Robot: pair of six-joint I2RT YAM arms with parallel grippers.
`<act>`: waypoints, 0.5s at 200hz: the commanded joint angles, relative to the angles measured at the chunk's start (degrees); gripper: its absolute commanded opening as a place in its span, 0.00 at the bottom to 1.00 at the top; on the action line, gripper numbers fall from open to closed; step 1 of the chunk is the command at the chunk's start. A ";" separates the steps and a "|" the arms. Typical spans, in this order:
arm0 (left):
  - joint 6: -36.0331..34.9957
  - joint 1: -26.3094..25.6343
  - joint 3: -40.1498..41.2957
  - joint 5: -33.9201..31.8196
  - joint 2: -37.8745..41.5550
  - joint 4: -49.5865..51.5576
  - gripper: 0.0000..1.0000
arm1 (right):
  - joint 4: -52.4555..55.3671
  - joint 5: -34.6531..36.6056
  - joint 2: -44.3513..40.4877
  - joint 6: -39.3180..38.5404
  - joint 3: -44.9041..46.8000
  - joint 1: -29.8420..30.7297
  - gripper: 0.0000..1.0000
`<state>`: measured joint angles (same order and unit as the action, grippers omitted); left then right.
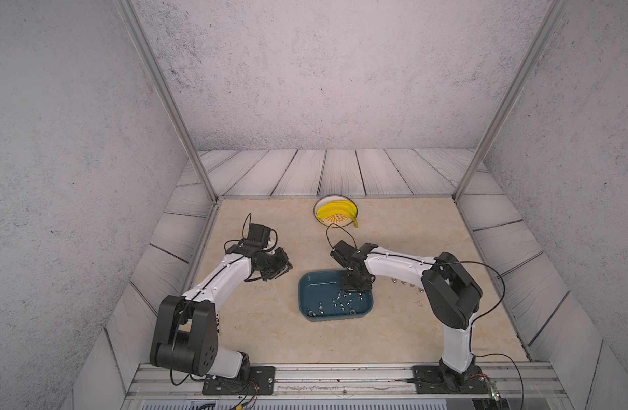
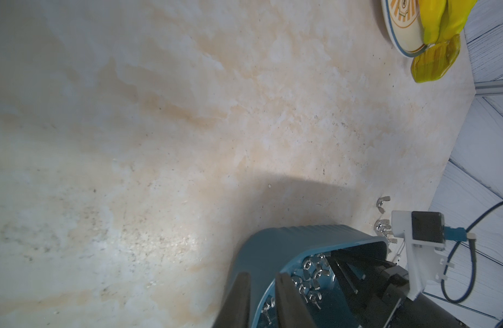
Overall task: Take out the wing nut from the storage box
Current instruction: Pick up the wing nut from the storage box.
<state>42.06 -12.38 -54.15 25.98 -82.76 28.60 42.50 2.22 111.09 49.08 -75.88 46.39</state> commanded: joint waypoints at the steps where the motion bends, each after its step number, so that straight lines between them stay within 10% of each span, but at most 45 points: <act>1: -0.58 0.25 0.16 0.21 -0.60 -0.52 0.23 | -2.95 1.82 -2.09 1.37 1.26 0.34 0.24; 100: -0.68 0.25 0.33 0.48 -1.61 -1.32 0.23 | -1.02 4.02 -0.54 0.30 -0.89 0.30 0.24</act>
<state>42.06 -12.38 -54.13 26.24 -83.85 27.57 40.23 4.27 110.24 49.39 -75.35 46.39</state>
